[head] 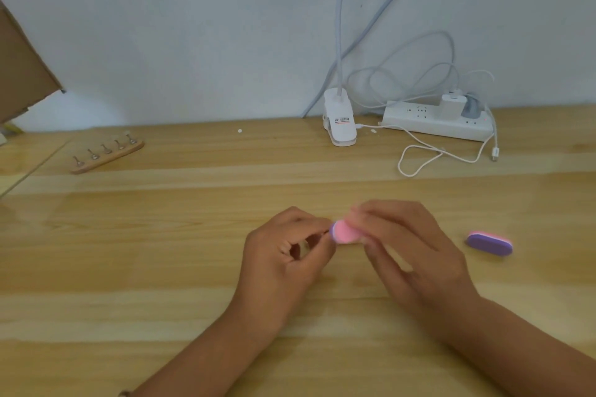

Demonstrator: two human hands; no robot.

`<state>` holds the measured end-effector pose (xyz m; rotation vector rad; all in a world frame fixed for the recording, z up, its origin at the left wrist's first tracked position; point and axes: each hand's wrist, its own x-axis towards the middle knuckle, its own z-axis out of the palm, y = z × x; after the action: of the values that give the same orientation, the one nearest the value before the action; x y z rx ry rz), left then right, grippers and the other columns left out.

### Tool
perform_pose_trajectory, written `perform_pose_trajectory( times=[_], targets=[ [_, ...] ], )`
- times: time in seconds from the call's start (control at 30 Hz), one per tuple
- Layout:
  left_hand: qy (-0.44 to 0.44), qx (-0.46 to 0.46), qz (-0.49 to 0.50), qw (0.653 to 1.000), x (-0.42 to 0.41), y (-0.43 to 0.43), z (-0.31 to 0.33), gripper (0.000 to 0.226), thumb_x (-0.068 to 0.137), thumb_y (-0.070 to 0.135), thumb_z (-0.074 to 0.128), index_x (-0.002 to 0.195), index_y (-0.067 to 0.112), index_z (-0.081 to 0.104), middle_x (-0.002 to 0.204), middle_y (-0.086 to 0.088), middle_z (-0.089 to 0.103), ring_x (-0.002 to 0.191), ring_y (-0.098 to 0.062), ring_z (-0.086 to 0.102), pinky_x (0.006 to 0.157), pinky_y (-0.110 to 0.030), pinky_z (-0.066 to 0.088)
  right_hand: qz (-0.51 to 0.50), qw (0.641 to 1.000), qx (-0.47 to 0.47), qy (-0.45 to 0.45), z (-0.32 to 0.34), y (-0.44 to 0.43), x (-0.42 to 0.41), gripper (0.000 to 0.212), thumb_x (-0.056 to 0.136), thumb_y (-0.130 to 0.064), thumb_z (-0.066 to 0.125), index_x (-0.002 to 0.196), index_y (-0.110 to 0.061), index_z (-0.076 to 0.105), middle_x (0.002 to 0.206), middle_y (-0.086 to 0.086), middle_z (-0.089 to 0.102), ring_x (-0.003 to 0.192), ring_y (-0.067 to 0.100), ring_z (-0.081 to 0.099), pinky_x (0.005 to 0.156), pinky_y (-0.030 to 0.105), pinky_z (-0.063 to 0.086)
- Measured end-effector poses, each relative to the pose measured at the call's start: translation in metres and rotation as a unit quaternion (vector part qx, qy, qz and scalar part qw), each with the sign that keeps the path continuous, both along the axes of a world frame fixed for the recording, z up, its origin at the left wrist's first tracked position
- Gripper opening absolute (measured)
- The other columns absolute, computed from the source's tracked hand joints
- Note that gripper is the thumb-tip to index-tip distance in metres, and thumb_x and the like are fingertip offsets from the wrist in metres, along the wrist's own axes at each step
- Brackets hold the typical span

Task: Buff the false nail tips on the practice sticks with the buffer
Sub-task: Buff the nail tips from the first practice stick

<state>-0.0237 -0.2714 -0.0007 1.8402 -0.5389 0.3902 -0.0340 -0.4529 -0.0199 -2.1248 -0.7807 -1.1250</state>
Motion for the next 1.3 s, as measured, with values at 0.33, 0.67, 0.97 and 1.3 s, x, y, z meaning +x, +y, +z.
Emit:
perform_pose_trajectory(
  times=[0.33, 0.67, 0.97, 1.3],
  targets=[
    [0.022, -0.035, -0.044, 0.998, -0.0018, 0.0004, 0.0016, 0.008, 0.083, 0.020, 0.073, 0.090, 0.022, 0.077, 0.084, 0.005, 0.071, 0.073, -0.007, 0.064, 0.064, -0.016, 0.047, 0.034, 0.999, -0.005, 0.011, -0.0009, 0.0006, -0.0004, 0.026, 0.092, -0.001, 0.059, 0.117, -0.003, 0.068, 0.118, 0.005, 0.062, 0.110, 0.017, 0.060, 0.101, 0.023, 0.044],
    [0.095, -0.072, -0.110, 0.987, -0.0034, 0.0023, 0.0021, 0.013, 0.084, 0.029, 0.067, 0.087, 0.022, 0.078, 0.071, -0.004, 0.068, 0.063, -0.020, 0.061, 0.057, -0.023, 0.044, 0.004, 0.999, 0.031, 0.031, -0.0004, -0.0034, 0.0034, 0.023, 0.095, -0.006, 0.057, 0.116, -0.006, 0.066, 0.115, 0.006, 0.065, 0.109, 0.016, 0.060, 0.102, 0.020, 0.041],
    [0.167, -0.105, -0.156, 0.968, -0.0049, 0.0047, 0.0018, 0.021, 0.085, 0.031, 0.061, 0.085, 0.016, 0.076, 0.067, -0.003, 0.068, 0.059, -0.017, 0.066, 0.054, -0.023, 0.045, -0.011, 0.999, 0.035, 0.015, -0.0012, -0.0062, 0.0055, 0.023, 0.095, -0.004, 0.058, 0.116, -0.009, 0.064, 0.113, 0.008, 0.065, 0.107, 0.020, 0.061, 0.101, 0.022, 0.043],
    [0.191, -0.108, -0.183, 0.958, -0.0056, 0.0041, 0.0043, 0.023, 0.093, 0.016, 0.051, 0.081, 0.015, 0.070, 0.062, -0.002, 0.061, 0.055, -0.021, 0.063, 0.051, -0.027, 0.042, 0.009, 1.000, 0.013, -0.010, -0.0001, -0.0069, 0.0033, 0.028, 0.093, 0.002, 0.060, 0.117, -0.009, 0.066, 0.116, 0.009, 0.064, 0.108, 0.020, 0.061, 0.099, 0.025, 0.046]
  ],
)
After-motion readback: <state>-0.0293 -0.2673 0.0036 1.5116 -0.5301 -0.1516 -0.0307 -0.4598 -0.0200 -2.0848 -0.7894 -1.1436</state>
